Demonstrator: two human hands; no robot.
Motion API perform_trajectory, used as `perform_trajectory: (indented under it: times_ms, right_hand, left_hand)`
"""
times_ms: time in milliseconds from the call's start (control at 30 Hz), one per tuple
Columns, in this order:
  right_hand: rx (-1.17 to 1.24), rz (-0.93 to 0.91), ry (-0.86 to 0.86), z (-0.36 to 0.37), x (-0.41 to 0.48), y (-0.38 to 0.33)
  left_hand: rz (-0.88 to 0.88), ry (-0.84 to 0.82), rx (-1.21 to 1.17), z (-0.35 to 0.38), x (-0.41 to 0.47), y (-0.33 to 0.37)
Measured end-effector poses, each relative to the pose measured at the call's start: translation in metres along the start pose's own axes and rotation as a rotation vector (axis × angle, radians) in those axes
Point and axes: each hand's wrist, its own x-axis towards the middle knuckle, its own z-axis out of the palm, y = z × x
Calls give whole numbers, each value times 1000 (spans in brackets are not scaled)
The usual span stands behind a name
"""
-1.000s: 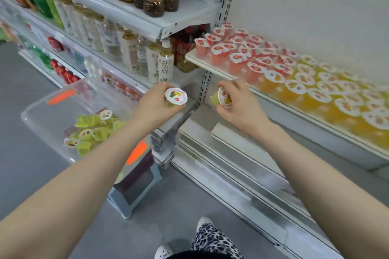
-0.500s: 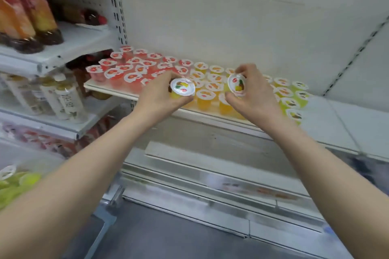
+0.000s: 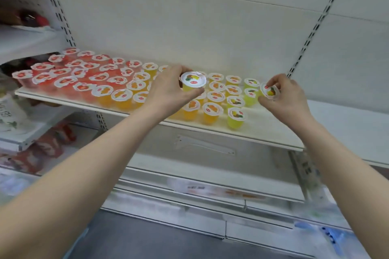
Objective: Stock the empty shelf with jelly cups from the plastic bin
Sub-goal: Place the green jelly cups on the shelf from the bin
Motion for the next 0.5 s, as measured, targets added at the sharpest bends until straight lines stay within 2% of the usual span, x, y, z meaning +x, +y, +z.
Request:
perform_trajectory:
  times_ms: [233,500]
  right_hand:
    - [-58,23,-233,28,-5,34]
    - [18,-20,-210,43,2,47]
  left_hand:
    - [-28,-8,22,28,4,15]
    - [-35,-29,37,39,3,27]
